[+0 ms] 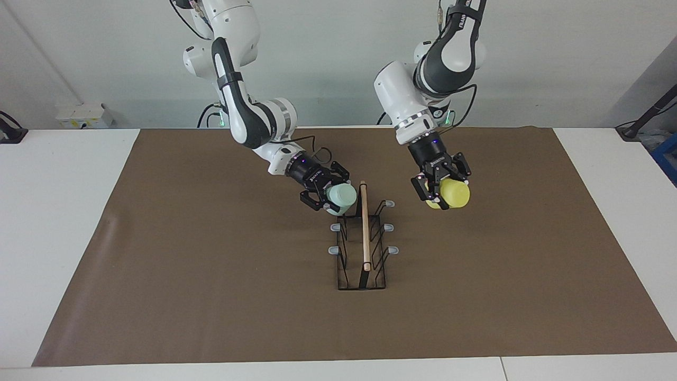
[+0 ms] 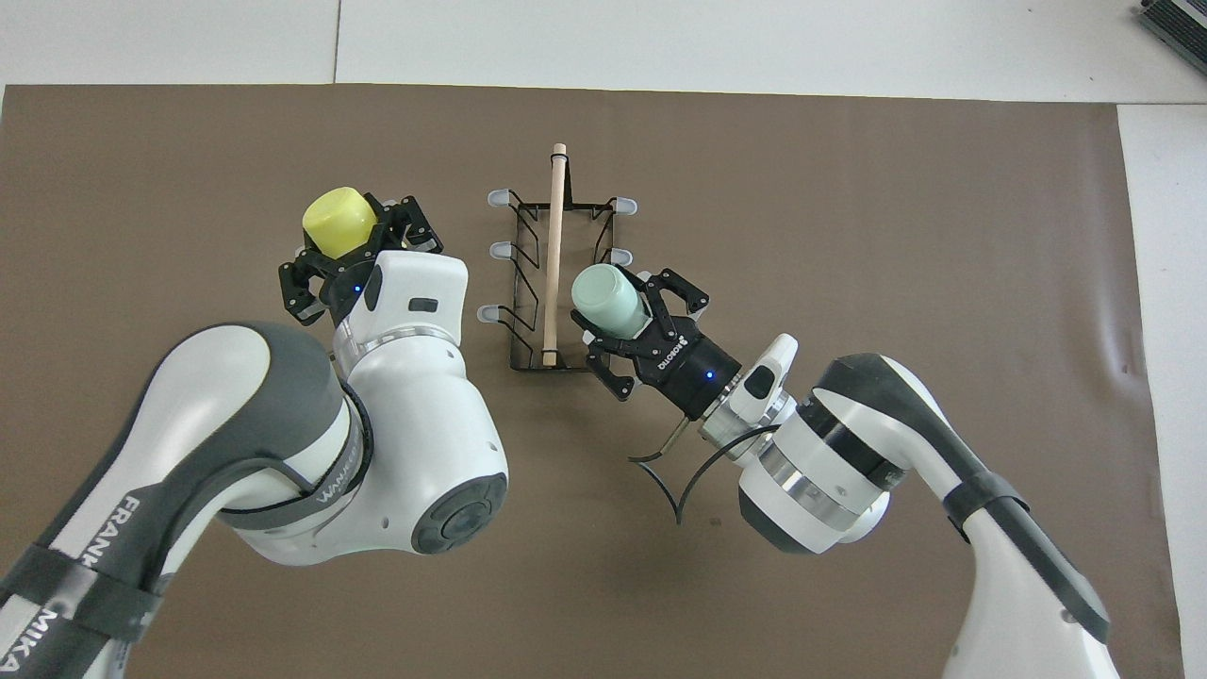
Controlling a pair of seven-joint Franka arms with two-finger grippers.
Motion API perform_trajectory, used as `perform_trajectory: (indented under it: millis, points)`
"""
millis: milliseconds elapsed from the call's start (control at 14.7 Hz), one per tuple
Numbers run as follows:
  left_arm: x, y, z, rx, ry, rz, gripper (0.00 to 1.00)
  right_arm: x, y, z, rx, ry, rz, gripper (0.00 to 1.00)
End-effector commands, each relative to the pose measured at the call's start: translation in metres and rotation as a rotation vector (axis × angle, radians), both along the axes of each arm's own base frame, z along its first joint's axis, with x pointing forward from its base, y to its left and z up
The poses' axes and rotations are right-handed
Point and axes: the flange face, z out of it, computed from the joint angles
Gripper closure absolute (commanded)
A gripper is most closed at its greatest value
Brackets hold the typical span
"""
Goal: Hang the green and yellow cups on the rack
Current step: 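Carry the yellow cup with the left gripper toward the rack pegs, then open the right gripper off the green cup and withdraw it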
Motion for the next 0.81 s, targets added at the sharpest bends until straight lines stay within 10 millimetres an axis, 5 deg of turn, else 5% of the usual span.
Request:
perform_trajectory:
  millis: [0,407,747]
  points:
    - [-0.023,-0.01,-0.003,0.004,-0.03,-0.034,1.0,-0.004,0.001,-0.004,-0.046,-0.07,-0.108,0.01]
    - [-0.045,-0.039,-0.013,-0.053,-0.068,-0.07,1.0,0.001,-0.002,0.004,-0.046,-0.087,-0.113,0.0]
    - [-0.047,-0.046,-0.03,-0.078,-0.094,-0.075,1.0,0.016,-0.048,0.031,-0.198,-0.118,-0.105,0.0]
